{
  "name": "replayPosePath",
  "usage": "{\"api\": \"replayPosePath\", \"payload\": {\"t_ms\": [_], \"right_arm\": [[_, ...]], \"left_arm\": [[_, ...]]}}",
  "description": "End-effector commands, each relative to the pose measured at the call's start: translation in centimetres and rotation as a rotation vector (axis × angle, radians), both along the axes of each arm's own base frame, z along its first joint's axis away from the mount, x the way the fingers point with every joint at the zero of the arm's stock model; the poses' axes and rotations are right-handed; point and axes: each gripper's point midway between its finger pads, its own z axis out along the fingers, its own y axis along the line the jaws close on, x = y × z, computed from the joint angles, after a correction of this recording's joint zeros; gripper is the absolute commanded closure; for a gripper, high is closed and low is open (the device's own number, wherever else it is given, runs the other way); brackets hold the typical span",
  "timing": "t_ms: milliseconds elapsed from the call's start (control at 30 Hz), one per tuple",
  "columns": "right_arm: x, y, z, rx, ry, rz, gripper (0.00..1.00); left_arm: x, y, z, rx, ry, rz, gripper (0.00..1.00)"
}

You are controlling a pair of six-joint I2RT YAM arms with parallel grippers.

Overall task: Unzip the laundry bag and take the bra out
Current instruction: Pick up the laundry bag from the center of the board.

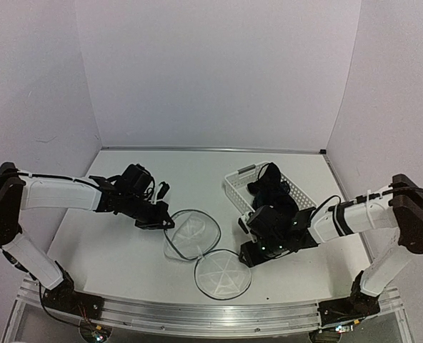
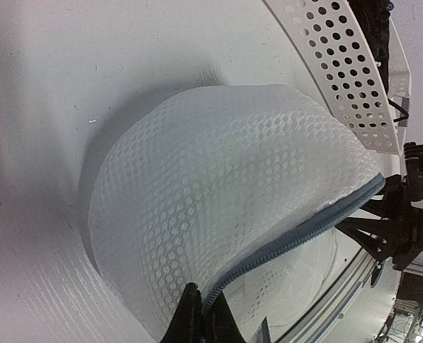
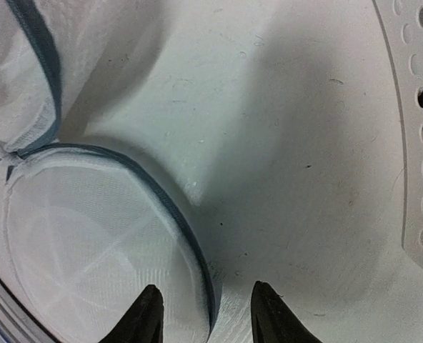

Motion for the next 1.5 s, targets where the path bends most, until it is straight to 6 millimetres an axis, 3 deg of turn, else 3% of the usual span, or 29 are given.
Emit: {"api": "replayPosePath", "payload": {"t_ms": [0, 400, 633, 800, 1100, 1300, 1467], "right_arm": [[1.2, 1.2, 0.3, 0.022, -0.046, -0.02, 0.58], [0.2, 2.1, -1.2, 0.005, -0.004, 0.023, 0.73], [-0.2, 2.1, -1.6, -0.005, 0.008, 0.037, 0.99], [-0.2, 2.2, -0.9, 0.008, 0.004, 0.032, 1.0], [0.1, 3.7, 3.0, 0.087, 0.006, 0.016, 1.0], [-0.2, 5.3, 5.3, 0.154, 0.048, 0.024, 1.0], [-0.3, 6.9, 7.4, 0.225, 0.075, 0.025, 1.0]], "left_arm": [[0.4, -0.3, 2.1, -0.04, -0.059, 0.005, 1.0], [0.6, -0.6, 2.2, -0.04, -0.059, 0.0, 1.0], [0.7, -0.6, 2.3, -0.038, -0.065, 0.001, 1.0], [0.8, -0.4, 2.5, -0.029, -0.074, 0.009, 0.99], [1.9, 0.5, 4.9, 0.029, -0.152, 0.023, 0.67], [2.5, 1.5, 8.9, 0.045, -0.257, 0.034, 0.49], [1.3, 2.1, 12.3, -0.01, -0.321, 0.016, 0.4]]}}
